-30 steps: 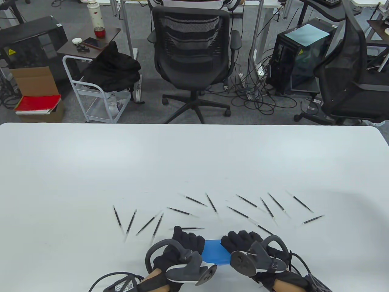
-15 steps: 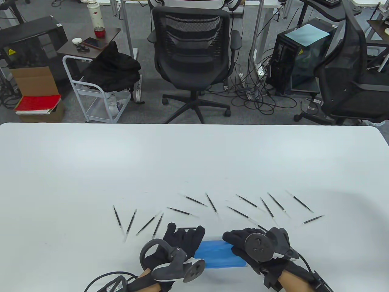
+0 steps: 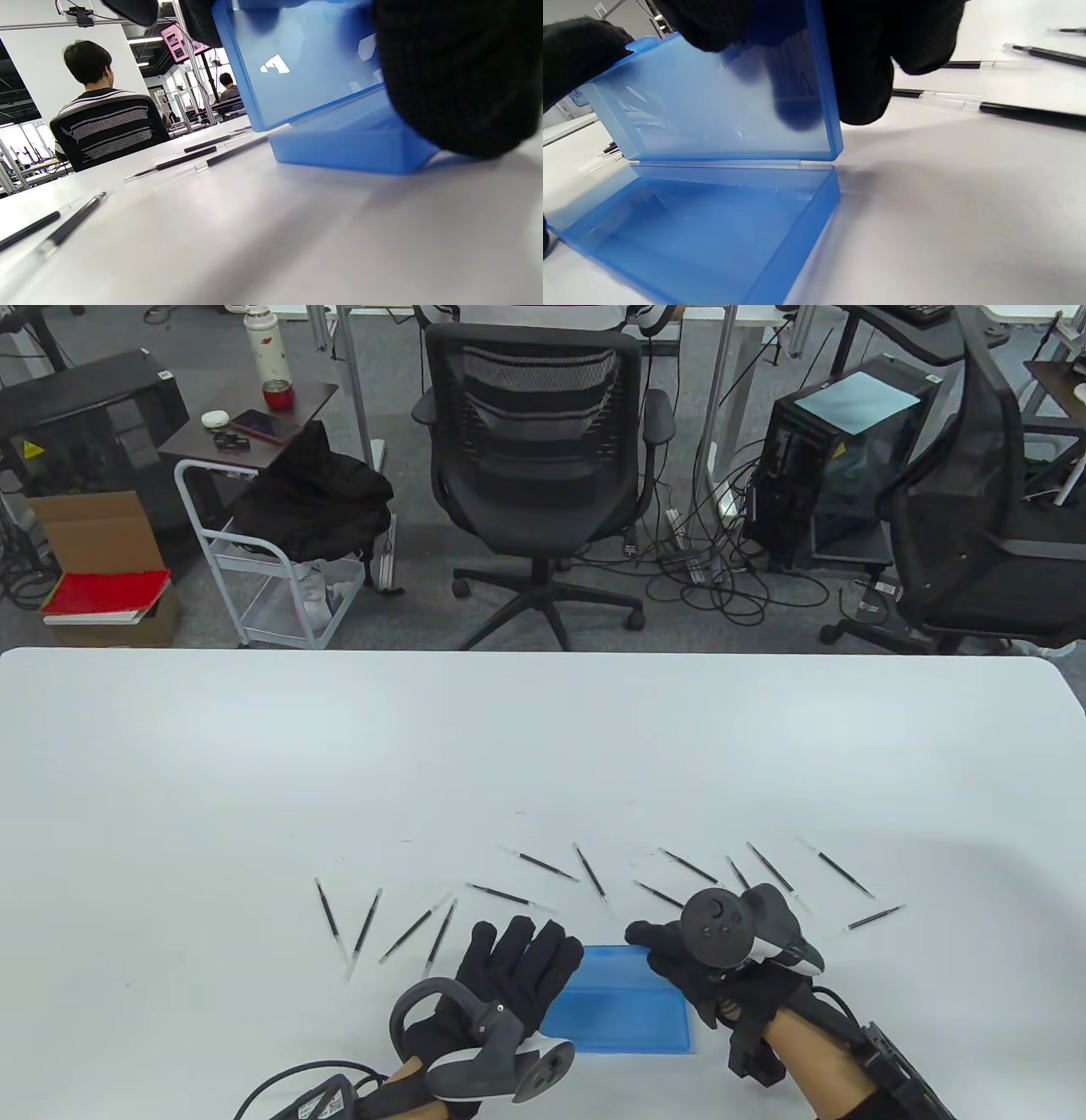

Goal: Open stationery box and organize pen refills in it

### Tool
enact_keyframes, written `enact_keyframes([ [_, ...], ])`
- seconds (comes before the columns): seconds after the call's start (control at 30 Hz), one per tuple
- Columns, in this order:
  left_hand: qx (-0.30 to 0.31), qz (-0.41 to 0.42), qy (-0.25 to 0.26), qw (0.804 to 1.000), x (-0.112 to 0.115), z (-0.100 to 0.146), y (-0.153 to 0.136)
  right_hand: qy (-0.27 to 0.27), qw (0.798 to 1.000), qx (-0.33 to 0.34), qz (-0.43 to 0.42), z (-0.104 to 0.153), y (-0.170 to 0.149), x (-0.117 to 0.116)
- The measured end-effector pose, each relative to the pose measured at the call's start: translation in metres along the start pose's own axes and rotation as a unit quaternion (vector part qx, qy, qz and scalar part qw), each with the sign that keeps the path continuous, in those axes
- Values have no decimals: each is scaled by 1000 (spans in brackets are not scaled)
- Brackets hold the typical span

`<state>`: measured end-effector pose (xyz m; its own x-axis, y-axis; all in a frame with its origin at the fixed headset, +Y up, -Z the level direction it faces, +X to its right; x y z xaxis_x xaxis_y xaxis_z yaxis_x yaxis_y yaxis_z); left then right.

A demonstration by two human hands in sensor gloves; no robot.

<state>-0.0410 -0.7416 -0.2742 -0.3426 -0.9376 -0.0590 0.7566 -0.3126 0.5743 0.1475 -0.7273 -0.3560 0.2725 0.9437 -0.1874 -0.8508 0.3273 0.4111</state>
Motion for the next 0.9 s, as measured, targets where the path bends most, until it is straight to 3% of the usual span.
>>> enact_keyframes([
  [0.2, -2, 0, -6, 1000, 0, 0, -1, -18, 1000, 7, -14, 6, -6, 5],
  [0.37, -1, 11, -19, 1000, 1, -3, -3, -126, 992, -20, 5, 20, -27, 37],
  [0.5, 2, 19, -22, 1000, 2, -4, -5, -170, 981, -76, 56, 28, -49, 48],
  [0.6, 2, 18, -22, 1000, 2, -4, -5, -163, 971, -106, 142, 30, -58, 43],
  [0.77, 2, 17, -20, 1000, 1, -4, -5, -96, 971, -125, 180, 23, -62, 18],
  [0.9, 2, 14, -17, 1000, 1, -4, -6, -85, 954, -126, 259, 19, -55, 8],
])
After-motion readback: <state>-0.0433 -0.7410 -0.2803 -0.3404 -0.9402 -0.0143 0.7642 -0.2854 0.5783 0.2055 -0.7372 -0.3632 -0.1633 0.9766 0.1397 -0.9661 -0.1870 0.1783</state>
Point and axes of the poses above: the tracker on the back of each hand, its own y axis roughly to the thumb side, its own z axis roughly from the fingertips to the wrist, x = y × z, the point moved 4 cm from there along -z, roughly from the wrist to the fingertips, and after that the axes turned 9 degrees about -y, right-handed, at the moved point
